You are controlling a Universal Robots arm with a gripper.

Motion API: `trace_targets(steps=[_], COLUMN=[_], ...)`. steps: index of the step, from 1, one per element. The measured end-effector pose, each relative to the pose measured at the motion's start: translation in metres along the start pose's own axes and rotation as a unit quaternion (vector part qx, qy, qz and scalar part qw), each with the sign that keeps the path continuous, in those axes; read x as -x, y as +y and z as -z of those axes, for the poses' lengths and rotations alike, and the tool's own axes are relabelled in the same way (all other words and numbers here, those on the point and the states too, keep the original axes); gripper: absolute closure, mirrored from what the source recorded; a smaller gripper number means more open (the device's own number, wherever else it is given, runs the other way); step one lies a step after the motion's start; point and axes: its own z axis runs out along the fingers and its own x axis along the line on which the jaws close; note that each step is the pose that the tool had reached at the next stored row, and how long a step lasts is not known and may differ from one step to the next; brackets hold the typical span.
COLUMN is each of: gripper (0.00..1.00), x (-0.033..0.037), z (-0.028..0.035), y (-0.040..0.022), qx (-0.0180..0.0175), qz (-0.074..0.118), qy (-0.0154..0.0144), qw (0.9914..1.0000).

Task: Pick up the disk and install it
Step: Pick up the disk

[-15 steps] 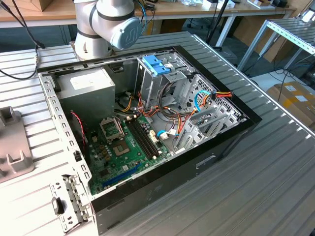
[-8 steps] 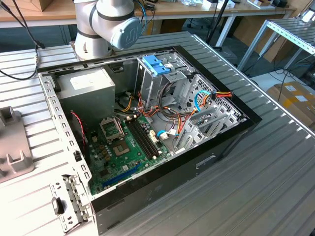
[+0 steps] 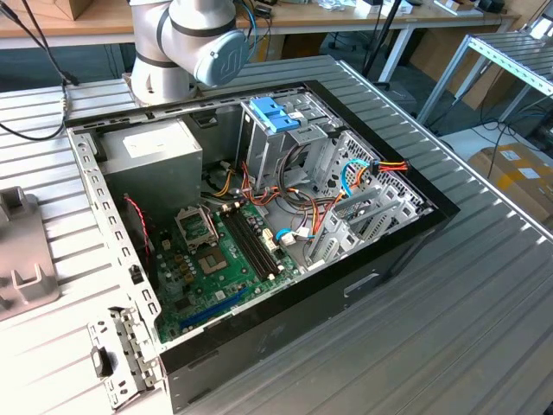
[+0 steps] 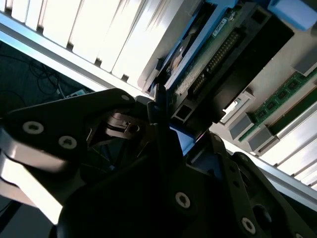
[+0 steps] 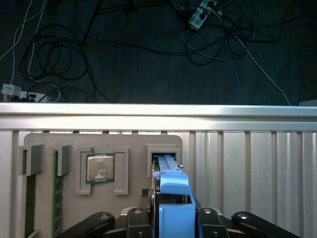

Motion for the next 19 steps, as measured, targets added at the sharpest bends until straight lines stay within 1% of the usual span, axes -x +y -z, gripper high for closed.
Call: trace_targets(steps=[14,19], gripper=[0.63,0.63], x=[0.0,0.0002], z=[-0.0001,0.0031], y=[0.0,0.0001], qx=[-0.0002,0.0], qz=[0.0,0.0], qy=[-0.0001,-0.0001], qw=[1.0,1.0])
